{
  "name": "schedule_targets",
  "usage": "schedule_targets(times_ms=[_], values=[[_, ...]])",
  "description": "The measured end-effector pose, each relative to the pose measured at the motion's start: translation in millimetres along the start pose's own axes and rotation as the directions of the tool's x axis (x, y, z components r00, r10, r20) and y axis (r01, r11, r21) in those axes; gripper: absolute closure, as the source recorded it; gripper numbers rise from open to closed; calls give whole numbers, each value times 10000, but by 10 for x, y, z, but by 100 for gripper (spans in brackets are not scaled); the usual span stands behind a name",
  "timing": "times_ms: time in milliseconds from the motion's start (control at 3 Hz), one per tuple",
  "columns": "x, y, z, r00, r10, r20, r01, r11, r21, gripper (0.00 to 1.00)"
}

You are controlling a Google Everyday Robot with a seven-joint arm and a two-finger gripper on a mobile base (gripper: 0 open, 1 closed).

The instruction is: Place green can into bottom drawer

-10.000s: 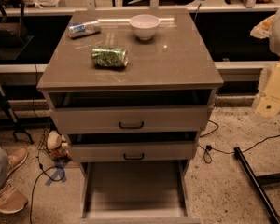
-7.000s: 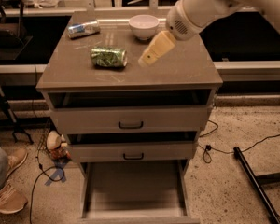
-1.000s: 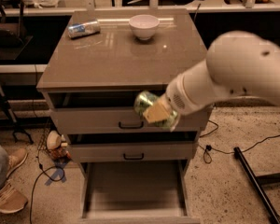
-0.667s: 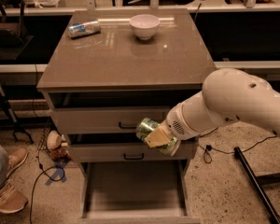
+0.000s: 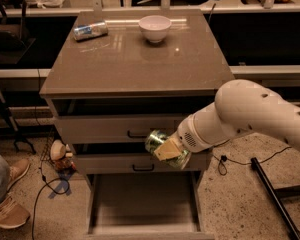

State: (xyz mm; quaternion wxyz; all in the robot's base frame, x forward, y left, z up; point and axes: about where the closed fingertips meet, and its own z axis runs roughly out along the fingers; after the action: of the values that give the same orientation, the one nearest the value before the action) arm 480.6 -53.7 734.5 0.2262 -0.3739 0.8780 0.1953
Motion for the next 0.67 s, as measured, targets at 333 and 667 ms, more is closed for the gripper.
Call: schedule_targets(times_ms=[333,667], values=[[247,-23,524,9997,-137,190,149,9979,-638,100],[408,-170,1207,9971,-168,748,250,9936,-1098,100]])
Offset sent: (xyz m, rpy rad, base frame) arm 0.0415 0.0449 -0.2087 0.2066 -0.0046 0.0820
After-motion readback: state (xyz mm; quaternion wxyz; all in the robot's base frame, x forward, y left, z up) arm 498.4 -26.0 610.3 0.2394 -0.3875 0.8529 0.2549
